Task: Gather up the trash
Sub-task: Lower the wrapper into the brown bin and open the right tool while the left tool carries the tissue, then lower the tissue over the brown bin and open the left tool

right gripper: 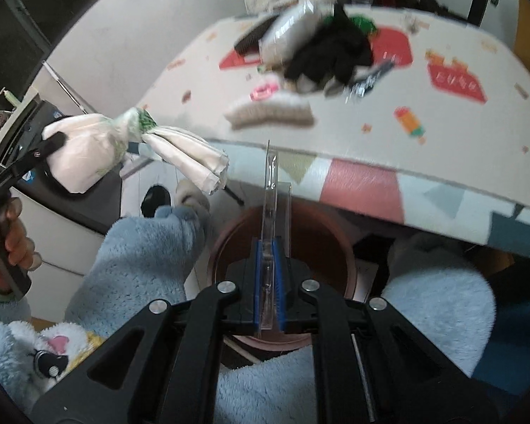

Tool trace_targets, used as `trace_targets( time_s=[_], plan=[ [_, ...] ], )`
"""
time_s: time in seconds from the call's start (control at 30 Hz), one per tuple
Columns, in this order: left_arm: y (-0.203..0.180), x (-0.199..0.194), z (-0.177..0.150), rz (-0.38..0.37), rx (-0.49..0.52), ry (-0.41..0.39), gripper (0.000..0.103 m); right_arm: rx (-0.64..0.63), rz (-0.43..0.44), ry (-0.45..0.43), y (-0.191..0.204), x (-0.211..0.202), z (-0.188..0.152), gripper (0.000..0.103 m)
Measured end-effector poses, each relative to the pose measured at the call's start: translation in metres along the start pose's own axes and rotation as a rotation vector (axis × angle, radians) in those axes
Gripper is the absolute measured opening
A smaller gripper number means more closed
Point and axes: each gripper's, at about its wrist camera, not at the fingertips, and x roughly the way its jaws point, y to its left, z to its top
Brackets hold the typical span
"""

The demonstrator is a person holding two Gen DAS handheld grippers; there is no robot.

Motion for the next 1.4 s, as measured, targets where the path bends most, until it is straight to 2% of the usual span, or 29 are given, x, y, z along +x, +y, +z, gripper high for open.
trace_targets(
  time_s=[0.17, 0.27, 0.3, 0.33, 0.47, 0.53, 0.57, 0.63, 0.73, 0.93, 1.13, 1.4],
  plan=[
    [-0.003, 0.006, -0.007, -0.013, 0.009, 0.026, 0.007, 0.02, -0.02, 0.054, -0.007, 0.025, 0.006, 0.011],
    [-0.005, 0.007, -0.01, -0.012, 0.022, 0.031, 0.007, 0.05, 0.001, 0.076, -0.01, 0.036, 0.008, 0.02],
    [-0.006, 0.008, -0.011, -0.011, 0.025, 0.033, 0.007, 0.057, 0.005, 0.077, -0.011, 0.038, 0.009, 0.03],
    [-0.006, 0.009, -0.011, -0.012, 0.028, 0.036, 0.007, 0.064, 0.004, 0.075, -0.011, 0.04, 0.009, 0.036],
    [-0.01, 0.012, -0.014, -0.019, 0.039, 0.041, 0.007, 0.101, -0.01, 0.021, -0.014, 0.035, 0.012, 0.04],
    [-0.013, 0.014, -0.015, -0.023, 0.053, 0.046, 0.007, 0.104, -0.027, -0.049, -0.013, 0.023, 0.014, 0.059],
    [-0.015, 0.016, -0.016, -0.025, 0.062, 0.051, 0.007, 0.101, -0.035, -0.094, -0.012, 0.014, 0.015, 0.064],
    [-0.019, 0.019, -0.02, -0.033, 0.074, 0.063, 0.007, 0.101, -0.044, -0.165, -0.012, -0.001, 0.019, 0.084],
    [-0.027, 0.027, -0.025, -0.052, 0.088, 0.088, 0.007, 0.099, -0.077, -0.244, -0.011, -0.019, 0.021, 0.095],
    [-0.043, 0.046, -0.034, -0.087, 0.127, 0.148, 0.007, 0.086, -0.16, -0.314, -0.012, -0.04, 0.025, 0.097],
    [-0.058, 0.069, -0.039, -0.117, 0.165, 0.2, 0.007, 0.073, -0.192, -0.361, -0.016, -0.054, 0.028, 0.097],
    [-0.071, 0.092, -0.042, -0.138, 0.19, 0.24, 0.007, 0.108, -0.238, -0.366, -0.026, -0.056, 0.026, 0.097]
  ],
)
